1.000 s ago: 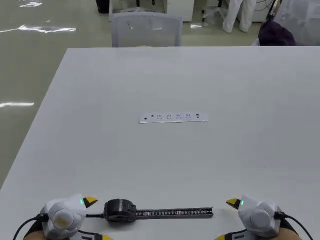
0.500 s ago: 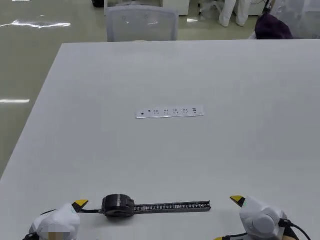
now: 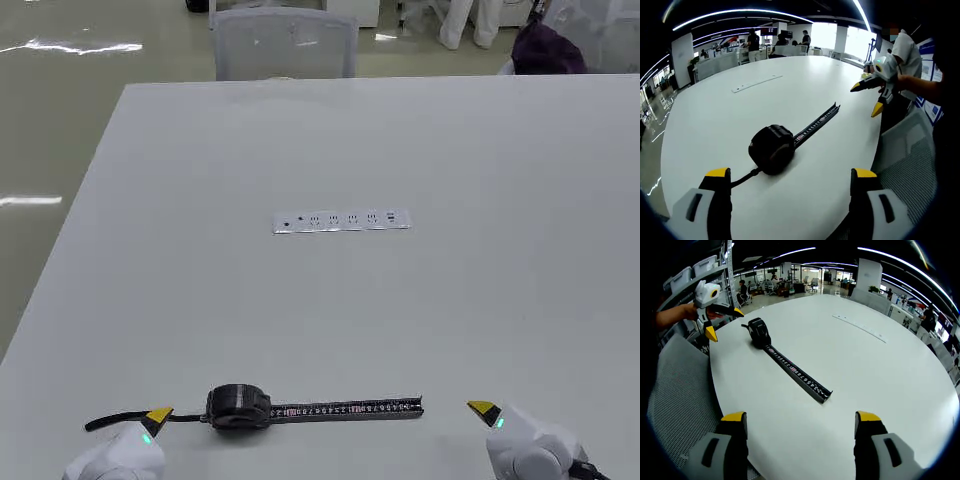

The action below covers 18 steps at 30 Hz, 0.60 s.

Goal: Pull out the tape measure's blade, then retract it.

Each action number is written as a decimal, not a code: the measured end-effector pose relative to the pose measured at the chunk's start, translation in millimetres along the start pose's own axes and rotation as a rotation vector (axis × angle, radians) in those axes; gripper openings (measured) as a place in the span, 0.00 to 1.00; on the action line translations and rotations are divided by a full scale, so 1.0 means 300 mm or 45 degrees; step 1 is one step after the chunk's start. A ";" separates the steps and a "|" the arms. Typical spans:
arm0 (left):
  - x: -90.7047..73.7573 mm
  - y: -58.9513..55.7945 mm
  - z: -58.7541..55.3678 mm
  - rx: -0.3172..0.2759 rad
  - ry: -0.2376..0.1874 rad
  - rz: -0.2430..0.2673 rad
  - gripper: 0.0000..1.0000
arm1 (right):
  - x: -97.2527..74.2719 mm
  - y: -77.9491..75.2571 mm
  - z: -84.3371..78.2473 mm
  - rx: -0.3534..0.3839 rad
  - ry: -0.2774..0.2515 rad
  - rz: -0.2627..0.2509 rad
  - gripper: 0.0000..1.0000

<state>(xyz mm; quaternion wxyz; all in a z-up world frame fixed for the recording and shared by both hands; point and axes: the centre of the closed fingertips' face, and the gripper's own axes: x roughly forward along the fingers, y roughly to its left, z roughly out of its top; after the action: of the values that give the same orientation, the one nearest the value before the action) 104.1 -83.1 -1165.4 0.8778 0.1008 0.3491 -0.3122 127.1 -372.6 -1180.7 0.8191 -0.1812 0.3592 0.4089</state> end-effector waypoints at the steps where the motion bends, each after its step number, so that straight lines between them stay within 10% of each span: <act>1: -0.003 0.000 0.001 -0.014 -0.007 0.008 0.99 | -0.002 0.000 0.003 0.007 -0.007 -0.007 0.90; 18: -0.041 -0.012 0.014 -0.105 -0.040 0.112 0.99 | -0.024 0.041 0.029 0.046 -0.032 -0.043 0.91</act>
<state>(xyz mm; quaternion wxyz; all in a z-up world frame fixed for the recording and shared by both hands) 97.4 -81.8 -1153.9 0.8995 0.0748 0.3430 -0.2602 118.2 -364.1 -1169.4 0.8334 -0.1674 0.3531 0.3907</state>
